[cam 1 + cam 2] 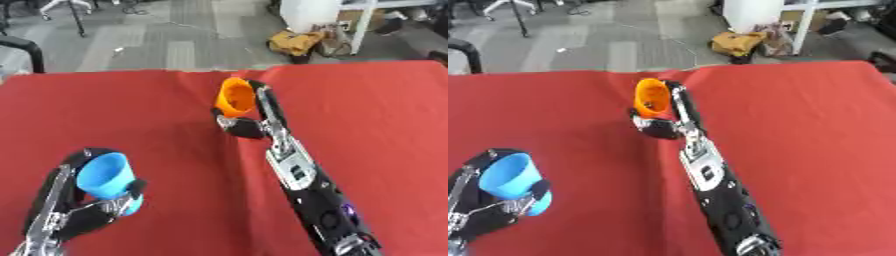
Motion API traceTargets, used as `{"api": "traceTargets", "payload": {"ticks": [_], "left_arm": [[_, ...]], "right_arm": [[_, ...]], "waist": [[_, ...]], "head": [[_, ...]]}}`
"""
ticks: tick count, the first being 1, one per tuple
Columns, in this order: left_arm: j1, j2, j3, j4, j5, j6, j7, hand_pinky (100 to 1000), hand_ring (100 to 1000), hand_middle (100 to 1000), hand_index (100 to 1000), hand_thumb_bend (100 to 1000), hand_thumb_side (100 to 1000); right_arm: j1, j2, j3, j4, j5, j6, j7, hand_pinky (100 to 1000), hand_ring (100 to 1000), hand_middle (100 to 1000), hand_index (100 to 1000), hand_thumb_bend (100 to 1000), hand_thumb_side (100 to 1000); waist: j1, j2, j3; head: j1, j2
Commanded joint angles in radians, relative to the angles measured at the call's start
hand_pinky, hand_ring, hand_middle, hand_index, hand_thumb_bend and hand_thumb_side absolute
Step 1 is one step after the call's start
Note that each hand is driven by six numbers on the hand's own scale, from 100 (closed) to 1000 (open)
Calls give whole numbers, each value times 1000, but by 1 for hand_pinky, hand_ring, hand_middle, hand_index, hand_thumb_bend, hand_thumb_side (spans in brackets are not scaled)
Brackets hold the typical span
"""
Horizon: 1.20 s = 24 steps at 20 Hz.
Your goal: Pour the contents of one cup into another cup.
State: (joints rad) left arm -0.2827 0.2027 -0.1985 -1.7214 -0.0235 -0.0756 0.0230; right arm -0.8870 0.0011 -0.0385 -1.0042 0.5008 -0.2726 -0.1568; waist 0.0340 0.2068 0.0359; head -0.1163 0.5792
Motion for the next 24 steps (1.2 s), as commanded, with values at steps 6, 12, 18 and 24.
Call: {"api": "traceTargets", "payload": {"ticks": [6,12,18,24], "left_arm": [[-6,21,12,-10,-4,-4,2,397,404,479,632,526,100],[-5,22,14,-9,-5,-5,2,398,404,479,632,512,100],[-6,26,18,-6,-11,-5,5,398,403,477,632,525,100],[-5,28,20,2,-24,-7,5,398,403,477,632,523,100]], "right_arm": [[-1,-28,20,-88,-57,19,17,549,347,124,195,141,100],[12,-39,30,-127,-85,31,33,528,328,100,175,154,100],[10,-65,50,-183,-75,39,69,532,333,100,177,145,100],[-10,-93,87,-250,-31,37,160,539,344,102,182,146,100]], "waist": [[-5,-15,-2],[-7,-15,-3],[-11,-15,-5],[-18,-16,-6]], "head": [[-1,-15],[0,-19],[1,-22],[3,-26]]}}
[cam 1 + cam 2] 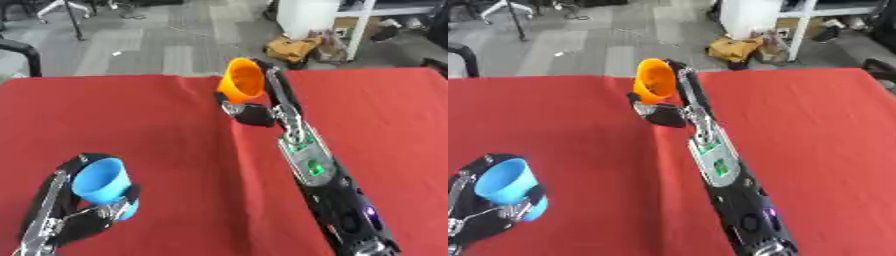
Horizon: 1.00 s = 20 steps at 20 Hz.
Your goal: Pour the contents of one cup into another cup.
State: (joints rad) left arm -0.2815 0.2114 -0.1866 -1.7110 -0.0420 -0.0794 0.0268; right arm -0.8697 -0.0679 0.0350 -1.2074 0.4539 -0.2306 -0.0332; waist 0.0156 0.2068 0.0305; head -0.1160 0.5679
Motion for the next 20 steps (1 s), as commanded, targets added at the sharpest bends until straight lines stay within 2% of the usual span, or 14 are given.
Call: {"api": "traceTargets", "payload": {"ticks": [1,11,20], "left_arm": [[-6,20,8,-8,-6,-3,2,398,402,476,632,522,100],[-13,31,19,-8,-19,-7,13,398,402,476,631,516,100],[-36,44,27,-7,-21,-8,24,397,401,473,630,508,100]], "right_arm": [[-28,-28,18,-55,14,-8,54,541,346,103,182,146,100],[17,-56,76,-136,-67,-31,175,552,359,113,189,161,100],[75,-30,132,-193,-134,-38,253,559,370,124,195,180,100]], "waist": [[0,-16,-1],[-10,-16,-2],[-11,-18,-5]], "head": [[3,-16],[4,-24],[7,-28]]}}
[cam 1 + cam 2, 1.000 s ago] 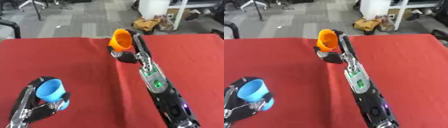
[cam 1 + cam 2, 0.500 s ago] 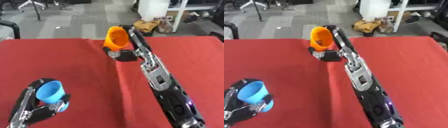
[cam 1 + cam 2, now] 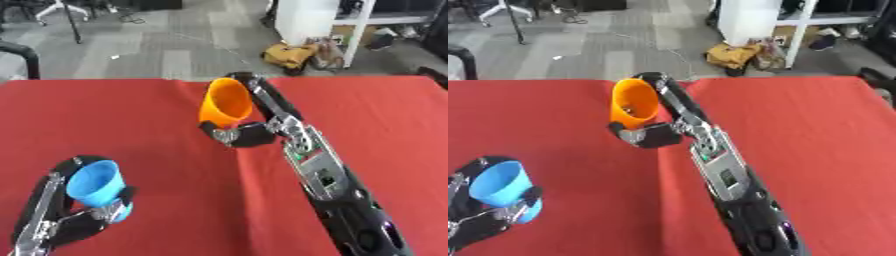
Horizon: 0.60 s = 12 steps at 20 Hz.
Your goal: Pour the contents of one cup into another cup.
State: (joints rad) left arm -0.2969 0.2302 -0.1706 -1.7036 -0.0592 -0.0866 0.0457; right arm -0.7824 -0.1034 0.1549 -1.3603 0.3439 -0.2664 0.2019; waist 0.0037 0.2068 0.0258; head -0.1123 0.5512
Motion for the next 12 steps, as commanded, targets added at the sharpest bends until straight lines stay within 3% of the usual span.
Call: {"api": "traceTargets", "payload": {"ticks": [1,12], "left_arm": [[-24,26,11,-14,-3,0,6,397,400,473,630,507,100],[-87,46,3,16,0,-1,-5,396,399,473,631,509,100]], "right_arm": [[-10,9,17,-46,-31,-2,25,559,370,125,195,180,100],[7,62,81,-86,-97,0,104,561,376,131,199,190,100]], "waist": [[1,-18,-1],[-1,-21,-5]], "head": [[3,-11],[3,-16]]}}
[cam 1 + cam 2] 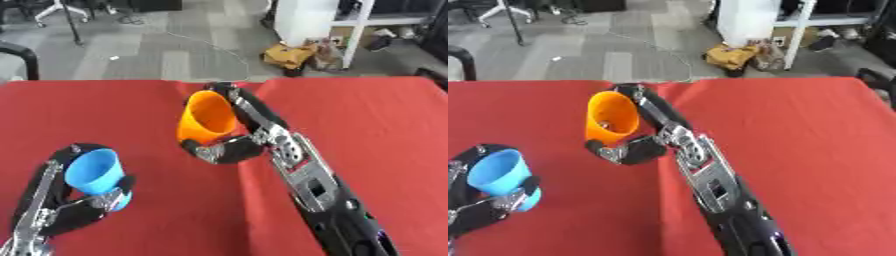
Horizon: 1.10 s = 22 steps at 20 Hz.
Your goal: Pour the contents of one cup into another cup.
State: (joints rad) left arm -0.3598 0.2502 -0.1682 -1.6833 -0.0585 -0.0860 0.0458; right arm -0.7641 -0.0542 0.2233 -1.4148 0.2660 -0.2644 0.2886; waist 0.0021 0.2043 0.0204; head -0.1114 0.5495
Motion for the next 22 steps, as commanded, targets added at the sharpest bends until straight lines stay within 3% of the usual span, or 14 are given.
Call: {"api": "traceTargets", "payload": {"ticks": [1,9,22], "left_arm": [[-28,27,0,-1,-1,-3,-6,396,399,473,631,509,100],[-86,48,-13,27,0,-7,-17,395,398,472,631,508,100],[-124,41,-35,63,-8,-13,-38,393,397,472,631,513,100]], "right_arm": [[-10,15,16,-33,-23,-1,23,561,376,131,199,190,100],[21,55,65,-32,-49,-5,88,563,380,133,200,194,100],[7,101,76,-26,-39,-5,102,570,401,168,231,206,100]], "waist": [[0,-18,0],[-3,-18,-4],[-3,-17,-9]], "head": [[2,-14],[4,-15],[5,-17]]}}
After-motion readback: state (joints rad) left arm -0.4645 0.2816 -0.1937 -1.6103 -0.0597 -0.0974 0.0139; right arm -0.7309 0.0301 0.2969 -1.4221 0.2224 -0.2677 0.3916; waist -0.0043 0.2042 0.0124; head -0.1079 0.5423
